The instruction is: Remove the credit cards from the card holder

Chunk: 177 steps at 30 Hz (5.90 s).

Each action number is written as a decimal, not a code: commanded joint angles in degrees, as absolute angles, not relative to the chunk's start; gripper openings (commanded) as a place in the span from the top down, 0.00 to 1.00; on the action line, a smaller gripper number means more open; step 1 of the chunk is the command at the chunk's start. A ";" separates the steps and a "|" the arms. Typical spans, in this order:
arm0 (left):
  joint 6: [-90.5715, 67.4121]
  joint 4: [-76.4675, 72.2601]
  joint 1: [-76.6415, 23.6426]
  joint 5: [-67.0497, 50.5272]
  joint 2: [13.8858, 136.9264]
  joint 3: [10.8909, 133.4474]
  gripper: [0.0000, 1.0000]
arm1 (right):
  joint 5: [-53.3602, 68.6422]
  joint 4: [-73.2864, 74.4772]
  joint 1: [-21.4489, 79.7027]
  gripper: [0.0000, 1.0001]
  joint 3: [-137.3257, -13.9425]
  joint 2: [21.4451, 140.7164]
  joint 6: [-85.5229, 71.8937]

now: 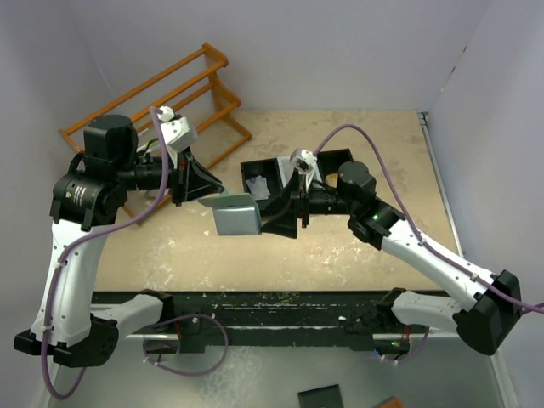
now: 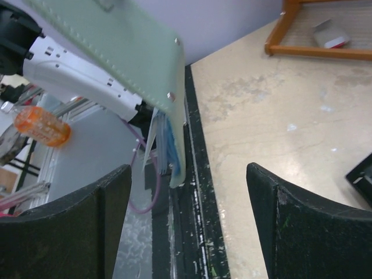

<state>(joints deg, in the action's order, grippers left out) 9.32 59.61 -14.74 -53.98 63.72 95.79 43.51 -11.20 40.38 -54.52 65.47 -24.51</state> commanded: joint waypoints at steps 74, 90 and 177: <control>24.37 21.69 -14.85 -42.63 38.22 54.12 0.31 | 37.10 15.85 43.12 1.00 -82.30 78.90 -40.42; 15.59 20.13 -14.85 -37.91 41.37 56.73 0.64 | 35.60 19.45 45.44 1.00 -83.81 80.11 -37.67; -49.67 2.21 -10.28 -60.09 50.68 68.03 1.00 | 34.65 -62.34 36.18 0.25 -39.97 69.28 -74.87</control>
<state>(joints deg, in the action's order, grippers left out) -48.45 6.59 -10.44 -59.09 51.03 65.08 35.07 -51.55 36.40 -39.03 65.91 -70.08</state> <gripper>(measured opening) 0.015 0.771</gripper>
